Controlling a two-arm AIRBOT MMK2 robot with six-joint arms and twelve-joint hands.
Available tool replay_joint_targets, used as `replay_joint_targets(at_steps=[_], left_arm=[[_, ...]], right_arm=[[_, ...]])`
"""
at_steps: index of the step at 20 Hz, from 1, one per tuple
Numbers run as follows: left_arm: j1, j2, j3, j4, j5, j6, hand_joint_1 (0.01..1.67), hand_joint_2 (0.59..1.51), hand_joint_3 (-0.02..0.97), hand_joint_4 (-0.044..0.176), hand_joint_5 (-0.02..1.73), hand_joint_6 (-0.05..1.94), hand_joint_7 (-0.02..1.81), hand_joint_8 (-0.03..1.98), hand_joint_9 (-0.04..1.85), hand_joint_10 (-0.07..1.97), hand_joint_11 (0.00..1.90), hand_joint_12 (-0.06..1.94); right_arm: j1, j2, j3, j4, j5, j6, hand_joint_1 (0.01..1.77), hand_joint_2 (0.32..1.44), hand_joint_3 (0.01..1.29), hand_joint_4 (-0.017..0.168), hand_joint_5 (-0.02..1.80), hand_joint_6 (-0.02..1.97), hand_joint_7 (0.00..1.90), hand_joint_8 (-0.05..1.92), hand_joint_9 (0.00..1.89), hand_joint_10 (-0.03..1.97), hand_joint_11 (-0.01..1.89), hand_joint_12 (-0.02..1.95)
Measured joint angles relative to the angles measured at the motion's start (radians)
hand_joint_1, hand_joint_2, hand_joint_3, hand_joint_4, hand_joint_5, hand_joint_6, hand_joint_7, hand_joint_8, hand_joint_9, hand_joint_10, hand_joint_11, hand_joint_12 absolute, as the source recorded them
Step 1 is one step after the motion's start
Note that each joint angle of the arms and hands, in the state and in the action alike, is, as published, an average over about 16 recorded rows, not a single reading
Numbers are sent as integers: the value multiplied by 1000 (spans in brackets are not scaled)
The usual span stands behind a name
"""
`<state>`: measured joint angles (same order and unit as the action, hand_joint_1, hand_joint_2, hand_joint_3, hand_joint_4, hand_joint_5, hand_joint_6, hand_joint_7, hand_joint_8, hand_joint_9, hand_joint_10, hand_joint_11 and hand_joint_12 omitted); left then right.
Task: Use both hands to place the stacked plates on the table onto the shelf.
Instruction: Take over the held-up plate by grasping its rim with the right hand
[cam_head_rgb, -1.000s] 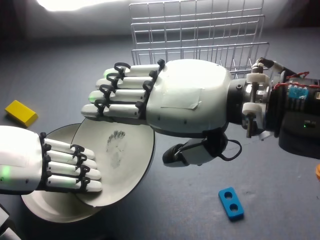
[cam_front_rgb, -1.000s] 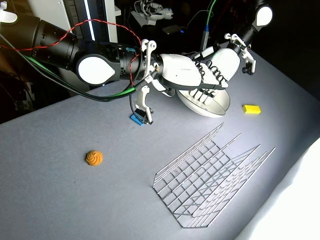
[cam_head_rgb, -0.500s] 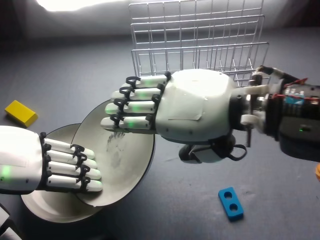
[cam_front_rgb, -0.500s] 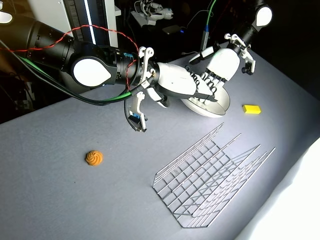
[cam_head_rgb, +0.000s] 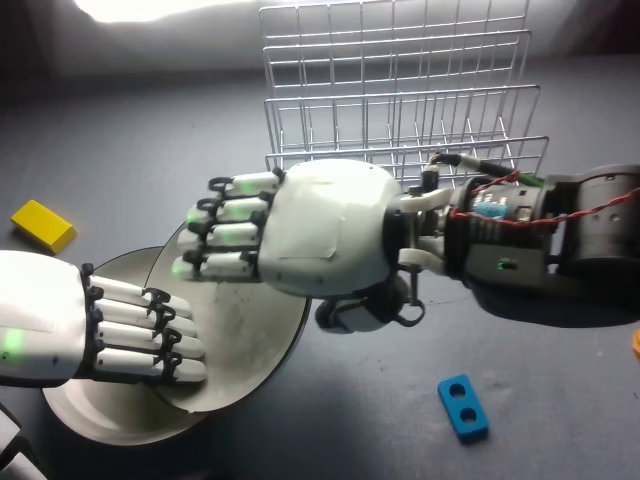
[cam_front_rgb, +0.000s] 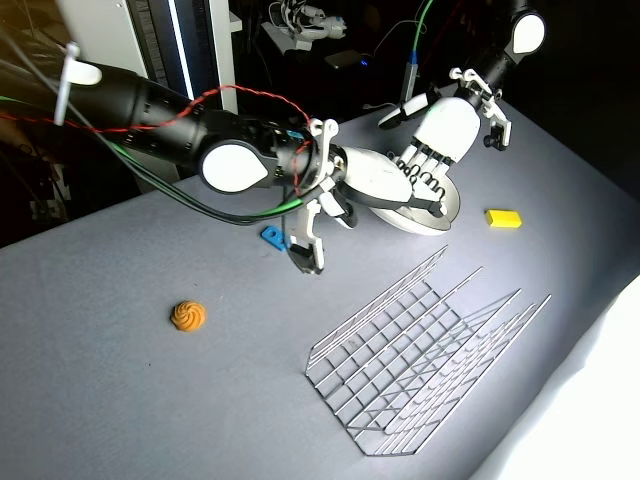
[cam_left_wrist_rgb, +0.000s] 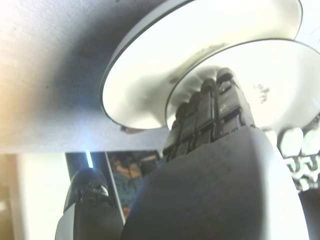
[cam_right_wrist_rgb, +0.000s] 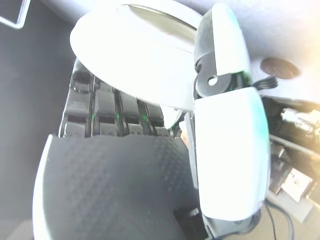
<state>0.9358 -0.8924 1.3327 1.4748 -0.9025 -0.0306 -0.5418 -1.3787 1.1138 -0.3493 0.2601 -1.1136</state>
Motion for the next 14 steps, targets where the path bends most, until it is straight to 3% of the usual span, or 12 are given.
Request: replay_joint_targets(at_steps=[8,14], left_arm=[[2,-2,5,-6,-2,0,22,1015,9,-4,-2,-23,-11,-20,12,-2,16,-18],[6,-3,8,-17,-2,0,22,1015,8,-5,-2,-23,-11,-20,13,0,17,-18]], right_arm=[[0,-81,52,0,-7,-30,1125,986,32,1,354,18,335,9,321,11,62,792],[5,-101,66,-4,4,-45,1121,963,28,0,624,51,623,23,618,15,270,962]])
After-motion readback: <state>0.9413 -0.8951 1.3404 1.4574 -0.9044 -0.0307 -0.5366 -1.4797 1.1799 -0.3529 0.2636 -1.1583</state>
